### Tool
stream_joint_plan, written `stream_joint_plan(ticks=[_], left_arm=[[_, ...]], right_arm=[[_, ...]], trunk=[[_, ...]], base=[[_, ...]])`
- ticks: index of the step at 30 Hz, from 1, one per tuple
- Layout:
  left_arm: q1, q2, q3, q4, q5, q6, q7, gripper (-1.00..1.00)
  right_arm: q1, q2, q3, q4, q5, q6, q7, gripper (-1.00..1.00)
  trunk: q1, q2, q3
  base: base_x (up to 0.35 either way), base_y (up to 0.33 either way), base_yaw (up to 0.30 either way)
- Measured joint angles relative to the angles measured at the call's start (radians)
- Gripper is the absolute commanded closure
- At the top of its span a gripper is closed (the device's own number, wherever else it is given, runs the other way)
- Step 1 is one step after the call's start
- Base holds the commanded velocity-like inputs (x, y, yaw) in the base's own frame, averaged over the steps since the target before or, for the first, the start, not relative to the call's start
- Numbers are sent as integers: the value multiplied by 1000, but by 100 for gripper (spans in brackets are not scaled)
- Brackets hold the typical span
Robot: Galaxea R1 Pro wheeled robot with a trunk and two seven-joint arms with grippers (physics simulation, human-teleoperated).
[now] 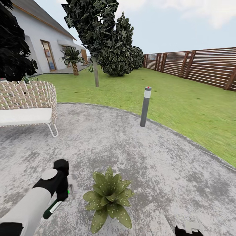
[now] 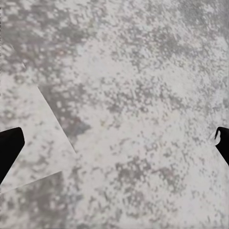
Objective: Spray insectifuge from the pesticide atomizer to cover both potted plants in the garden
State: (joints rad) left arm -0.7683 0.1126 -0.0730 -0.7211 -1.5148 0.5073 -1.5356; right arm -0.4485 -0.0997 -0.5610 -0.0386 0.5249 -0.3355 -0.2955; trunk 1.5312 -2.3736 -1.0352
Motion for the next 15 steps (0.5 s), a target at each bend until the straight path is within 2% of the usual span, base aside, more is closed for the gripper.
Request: stream_joint_plan(ticks=[3, 5, 8, 11, 15], left_arm=[[9, -11, -1, 9, 1, -1, 2, 100], [31, -25, -2, 17, -1, 0, 33, 100], [39, -30, 2, 17, 0, 0, 71, 100], [34, -49, 0, -1, 1, 4, 67, 100], [30, -57, 4, -2, 1, 5, 65, 100]], right_arm=[[0, 0, 0, 0, 0, 0, 0, -100], [0, 0, 0, 0, 0, 0, 0, -100], [0, 0, 0, 0, 0, 0, 0, -100], [0, 0, 0, 0, 0, 0, 0, -100], [0, 0, 0, 0, 0, 0, 0, -100]], trunk=[[0, 0, 0], [0, 0, 0], [0, 0, 0], [0, 0, 0], [0, 0, 0]], base=[[24, 0, 0], [5, 0, 0], [1, 0, 0], [0, 0, 0], [0, 0, 0]])
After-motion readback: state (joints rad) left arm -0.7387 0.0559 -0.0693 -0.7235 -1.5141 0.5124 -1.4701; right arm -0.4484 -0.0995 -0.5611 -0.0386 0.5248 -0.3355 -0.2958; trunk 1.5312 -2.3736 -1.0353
